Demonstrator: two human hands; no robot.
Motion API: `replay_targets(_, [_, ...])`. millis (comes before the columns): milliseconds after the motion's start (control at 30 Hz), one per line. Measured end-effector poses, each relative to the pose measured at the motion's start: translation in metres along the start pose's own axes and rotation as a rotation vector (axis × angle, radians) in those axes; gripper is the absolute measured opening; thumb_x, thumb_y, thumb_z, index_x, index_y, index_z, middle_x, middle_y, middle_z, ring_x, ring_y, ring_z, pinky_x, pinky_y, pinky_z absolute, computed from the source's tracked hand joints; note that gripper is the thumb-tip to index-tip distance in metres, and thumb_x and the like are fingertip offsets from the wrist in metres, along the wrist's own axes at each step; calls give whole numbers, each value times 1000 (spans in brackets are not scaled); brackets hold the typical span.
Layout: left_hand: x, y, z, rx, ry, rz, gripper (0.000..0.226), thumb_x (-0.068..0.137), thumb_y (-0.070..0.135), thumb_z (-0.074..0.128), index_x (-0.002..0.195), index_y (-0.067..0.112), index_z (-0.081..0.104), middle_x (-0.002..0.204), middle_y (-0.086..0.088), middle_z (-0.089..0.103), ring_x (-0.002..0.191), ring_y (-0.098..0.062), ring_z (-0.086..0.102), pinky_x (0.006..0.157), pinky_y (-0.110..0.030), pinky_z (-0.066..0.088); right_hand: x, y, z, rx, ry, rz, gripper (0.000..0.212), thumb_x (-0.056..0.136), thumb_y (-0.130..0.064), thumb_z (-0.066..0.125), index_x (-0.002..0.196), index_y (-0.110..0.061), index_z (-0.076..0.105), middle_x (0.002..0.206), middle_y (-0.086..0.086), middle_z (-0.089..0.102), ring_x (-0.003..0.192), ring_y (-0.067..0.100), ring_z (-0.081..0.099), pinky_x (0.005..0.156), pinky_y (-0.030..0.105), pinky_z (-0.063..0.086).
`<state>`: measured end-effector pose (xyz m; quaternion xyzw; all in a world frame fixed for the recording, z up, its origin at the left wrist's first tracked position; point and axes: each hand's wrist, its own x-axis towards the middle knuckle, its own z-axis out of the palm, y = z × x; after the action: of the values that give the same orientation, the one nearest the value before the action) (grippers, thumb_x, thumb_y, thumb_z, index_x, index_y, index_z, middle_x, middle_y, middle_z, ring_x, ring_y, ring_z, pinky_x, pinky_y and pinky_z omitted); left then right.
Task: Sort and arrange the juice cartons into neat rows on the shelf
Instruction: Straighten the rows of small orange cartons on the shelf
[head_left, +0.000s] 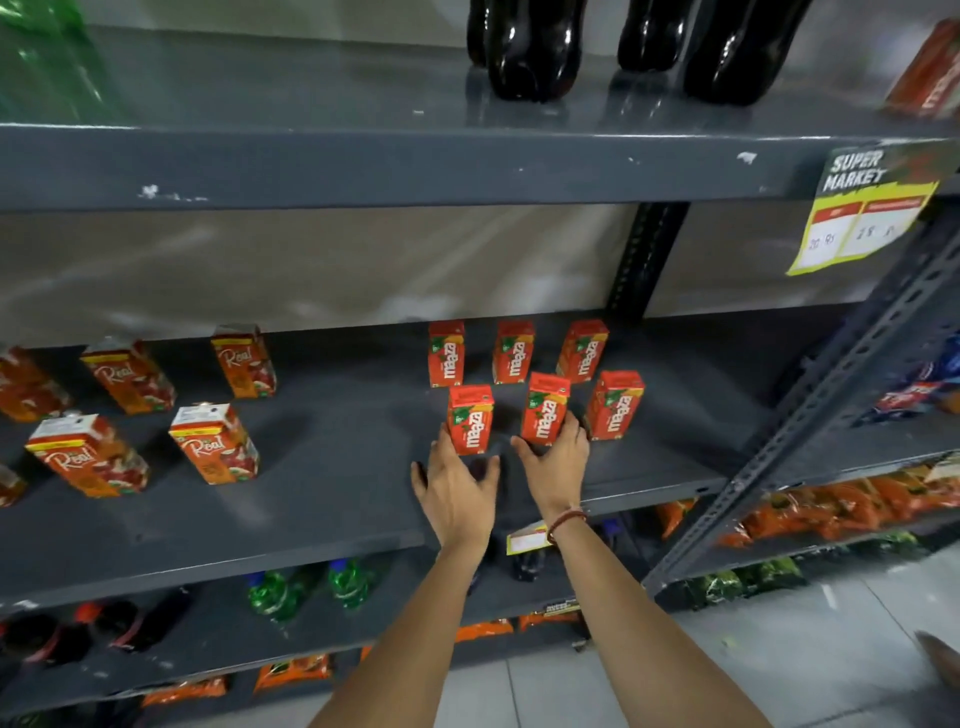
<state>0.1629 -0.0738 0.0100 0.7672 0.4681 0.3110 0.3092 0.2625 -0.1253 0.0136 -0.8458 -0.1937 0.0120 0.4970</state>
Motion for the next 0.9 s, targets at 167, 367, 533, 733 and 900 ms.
replay_targets(167, [5, 6, 7, 72, 95, -46, 55, 80, 37, 69, 124, 9, 51, 117, -8, 66, 112, -24, 59, 111, -44, 24, 0, 1, 1, -13, 29, -12, 59, 75, -18, 74, 123, -2, 43, 119, 18, 53, 115, 31, 46, 98, 41, 41])
replay_targets(367, [8, 6, 6, 124, 136, -48, 41, 78, 37, 70, 106, 10, 59, 87, -8, 73, 82, -25, 68, 104, -40, 36, 4, 2, -1, 2, -25, -52, 57, 73, -15, 74, 121, -3, 46, 116, 17, 57, 110, 29, 50, 95, 35, 40])
replay_targets(533, [4, 4, 5, 97, 185, -75, 41, 74, 35, 74, 101, 8, 60, 78, -10, 73, 72, -27, 69, 103, -41, 39, 3, 2, -3, 10, -77, -87, 55, 68, -13, 75, 117, -4, 51, 111, 15, 61, 107, 29, 53, 94, 34, 41])
replay_targets(733, [3, 4, 4, 83, 177, -89, 41, 73, 34, 75, 100, 8, 61, 73, -10, 73, 68, -27, 68, 104, -40, 38, 0, 1, -2, -14, -90, -58, 62, 65, -18, 77, 119, -5, 50, 113, 14, 60, 109, 27, 50, 94, 34, 42])
replay_targets(900, [6, 3, 7, 76, 173, -93, 40, 72, 33, 76, 98, 7, 61, 72, -11, 72, 67, -28, 68, 104, -40, 38, 2, 3, 0, -44, -108, -52, 65, 65, -20, 77, 122, -5, 48, 115, 14, 58, 112, 27, 49, 97, 34, 42])
